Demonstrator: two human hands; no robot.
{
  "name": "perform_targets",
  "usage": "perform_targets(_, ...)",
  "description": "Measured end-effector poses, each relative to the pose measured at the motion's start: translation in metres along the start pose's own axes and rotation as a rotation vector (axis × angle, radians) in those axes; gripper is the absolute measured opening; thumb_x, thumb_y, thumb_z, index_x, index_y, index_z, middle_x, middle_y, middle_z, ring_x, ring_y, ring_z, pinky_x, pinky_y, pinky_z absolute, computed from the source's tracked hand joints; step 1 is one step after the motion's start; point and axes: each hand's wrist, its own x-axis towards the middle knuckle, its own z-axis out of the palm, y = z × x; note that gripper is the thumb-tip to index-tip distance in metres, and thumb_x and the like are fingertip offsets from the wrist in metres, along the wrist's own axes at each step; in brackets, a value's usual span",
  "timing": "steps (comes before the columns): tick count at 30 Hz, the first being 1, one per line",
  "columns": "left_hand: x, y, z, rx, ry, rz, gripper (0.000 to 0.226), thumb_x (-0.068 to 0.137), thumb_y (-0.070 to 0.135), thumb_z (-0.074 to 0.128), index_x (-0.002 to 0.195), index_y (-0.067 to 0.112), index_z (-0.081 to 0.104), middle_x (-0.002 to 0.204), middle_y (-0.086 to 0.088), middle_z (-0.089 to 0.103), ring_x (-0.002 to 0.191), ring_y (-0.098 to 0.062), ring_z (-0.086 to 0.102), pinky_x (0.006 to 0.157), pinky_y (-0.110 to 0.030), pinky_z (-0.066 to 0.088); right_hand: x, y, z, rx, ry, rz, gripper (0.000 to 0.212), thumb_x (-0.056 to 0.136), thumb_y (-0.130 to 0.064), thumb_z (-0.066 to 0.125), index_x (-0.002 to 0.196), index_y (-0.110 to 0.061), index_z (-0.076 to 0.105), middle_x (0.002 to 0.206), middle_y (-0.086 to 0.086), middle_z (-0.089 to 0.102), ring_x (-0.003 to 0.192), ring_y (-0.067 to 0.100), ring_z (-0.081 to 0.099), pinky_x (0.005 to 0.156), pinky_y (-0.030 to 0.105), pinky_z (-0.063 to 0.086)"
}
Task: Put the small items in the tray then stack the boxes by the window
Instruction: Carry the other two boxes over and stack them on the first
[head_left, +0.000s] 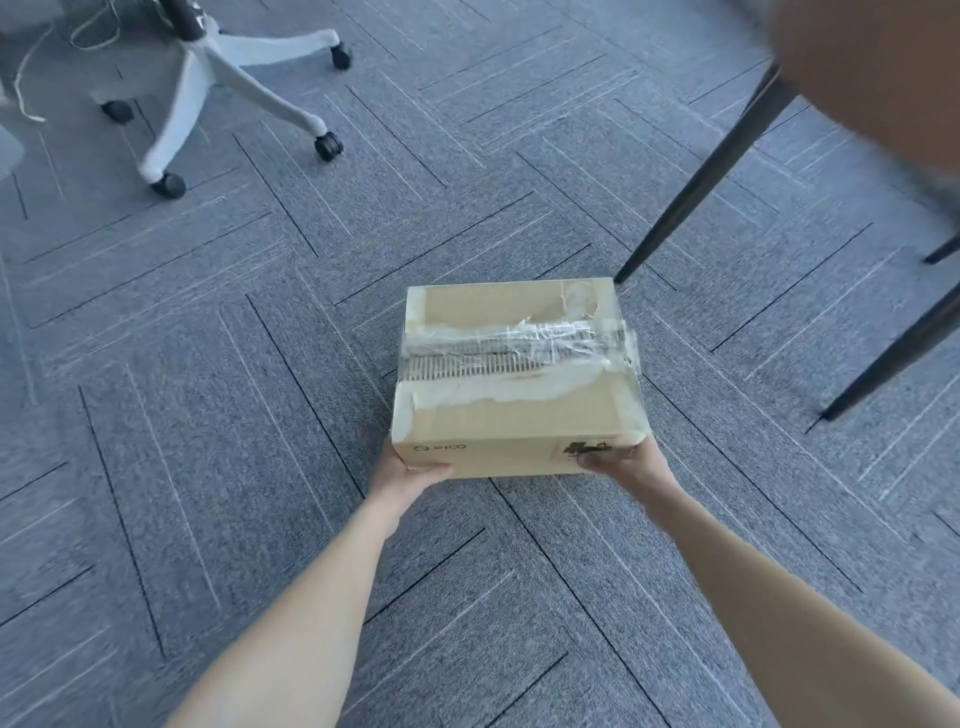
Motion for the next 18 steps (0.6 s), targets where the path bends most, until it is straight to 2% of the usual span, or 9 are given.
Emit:
perform_targets(3,0.007,0.004,-0.011,-0.094,-0.056,-0.024,0.096,0.053,0.022,0.097,0.133,0.02,0.043,0.122,-0.001,0.066,0.113,-0.019,0.064,0.104,-0.046,0.046,0.011,-0.002,-0.005,0.055,-0.084,-0.032,0.11,0.044,-0.028,0.102,0.133,-0.019,0.039,0.124,0.006,0.063,0.115,0.025,0.064,0.096,0.05,0.055)
perform_targets(5,0.013,0.007,-0.016,-0.124,-0.105,-0.044,0.099,0.052,0.026,0.099,0.131,0.019,0.039,0.122,-0.003,0.065,0.115,-0.023,0.064,0.103,-0.051,0.048,0.008,-0.014,-0.005,0.088,-0.114,-0.03,0.109,0.047,-0.023,0.101,0.132,-0.025,0.033,0.125,0.007,0.059,0.115,0.025,0.063,0.098,0.052,0.053)
perform_targets(7,0.009,0.017,-0.016,-0.131,-0.106,-0.057,0.088,0.06,0.024,0.096,0.126,0.02,0.039,0.119,-0.004,0.065,0.11,-0.021,0.064,0.09,-0.043,0.054,0.0,-0.031,-0.003,0.112,-0.123,-0.038,0.105,0.05,-0.02,0.098,0.134,-0.022,0.036,0.122,0.008,0.065,0.107,0.02,0.068,0.09,0.045,0.059)
perform_targets(10,0.004,0.032,-0.014,-0.079,-0.101,0.016,0.058,0.073,0.021,0.089,0.115,0.026,0.049,0.111,0.001,0.067,0.104,-0.017,0.06,0.077,-0.033,0.05,-0.004,-0.053,-0.006,0.086,-0.195,-0.054,0.072,0.065,-0.015,0.087,0.129,-0.009,0.053,0.11,0.004,0.073,0.093,0.012,0.07,0.072,0.026,0.057)
perform_targets(12,0.004,0.038,-0.014,-0.022,-0.104,0.073,0.059,0.077,0.021,0.086,0.122,0.024,0.048,0.111,0.003,0.066,0.103,-0.016,0.059,0.076,-0.03,0.049,-0.001,-0.059,-0.009,0.098,-0.209,-0.033,0.06,0.071,-0.011,0.084,0.124,-0.009,0.057,0.109,0.004,0.073,0.094,0.013,0.068,0.077,0.031,0.057)
perform_targets(15,0.005,0.039,-0.017,-0.034,-0.118,0.071,0.067,0.075,0.026,0.086,0.128,0.024,0.046,0.116,0.004,0.066,0.107,-0.019,0.058,0.089,-0.037,0.049,-0.002,-0.068,-0.011,0.135,-0.189,-0.019,0.057,0.071,-0.006,0.084,0.122,-0.01,0.06,0.104,0.001,0.076,0.096,0.015,0.068,0.079,0.035,0.056)
perform_targets(18,-0.001,0.045,-0.023,-0.069,-0.151,0.054,0.072,0.063,0.035,0.089,0.125,0.024,0.053,0.121,0.001,0.068,0.116,-0.024,0.059,0.099,-0.046,0.047,-0.008,-0.075,-0.01,0.165,-0.187,-0.031,0.046,0.073,-0.005,0.082,0.115,-0.012,0.064,0.094,-0.005,0.078,0.092,0.014,0.069,0.078,0.035,0.056)
